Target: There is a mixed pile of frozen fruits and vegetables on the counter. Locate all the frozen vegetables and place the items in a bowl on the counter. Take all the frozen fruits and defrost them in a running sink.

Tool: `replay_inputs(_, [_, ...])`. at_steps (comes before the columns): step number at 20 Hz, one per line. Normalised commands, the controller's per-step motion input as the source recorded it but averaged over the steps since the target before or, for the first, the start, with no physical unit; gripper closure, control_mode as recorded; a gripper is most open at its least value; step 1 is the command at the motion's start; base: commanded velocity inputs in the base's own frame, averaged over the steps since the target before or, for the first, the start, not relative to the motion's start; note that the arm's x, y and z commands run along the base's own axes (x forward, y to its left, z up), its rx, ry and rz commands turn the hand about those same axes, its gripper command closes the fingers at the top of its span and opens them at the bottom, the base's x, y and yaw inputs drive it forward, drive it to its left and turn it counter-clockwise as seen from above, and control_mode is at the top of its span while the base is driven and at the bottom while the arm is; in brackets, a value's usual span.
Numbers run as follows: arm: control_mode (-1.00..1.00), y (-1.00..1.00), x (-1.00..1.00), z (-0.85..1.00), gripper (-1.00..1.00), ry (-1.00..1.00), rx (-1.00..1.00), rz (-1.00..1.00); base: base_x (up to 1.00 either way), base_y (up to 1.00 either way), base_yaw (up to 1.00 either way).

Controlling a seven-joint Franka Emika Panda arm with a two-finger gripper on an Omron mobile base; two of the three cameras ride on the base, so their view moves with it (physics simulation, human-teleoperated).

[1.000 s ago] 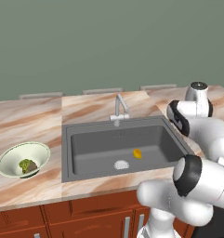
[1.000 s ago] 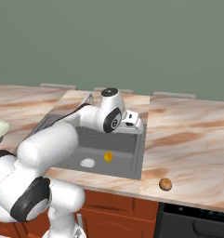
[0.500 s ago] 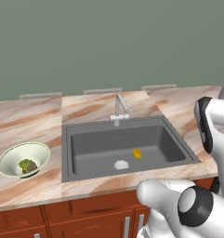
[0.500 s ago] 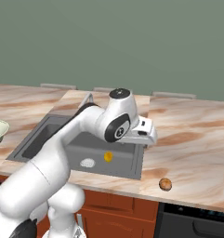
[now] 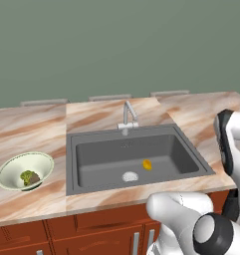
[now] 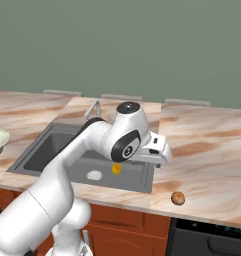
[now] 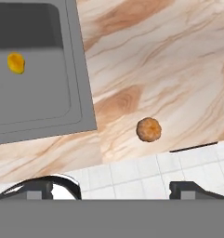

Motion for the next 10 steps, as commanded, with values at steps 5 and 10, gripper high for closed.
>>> replay_inputs(5, [-1.0,-0.61,0.18,-0.03,-1.0,0.0,0.0,-0.16,0.0,0.0,0.0])
replay_inputs(10, [-1.0,-0.65,0.15,-0.23,-1.0,0.06,0.0,-0.18,0.0,0.0,0.0])
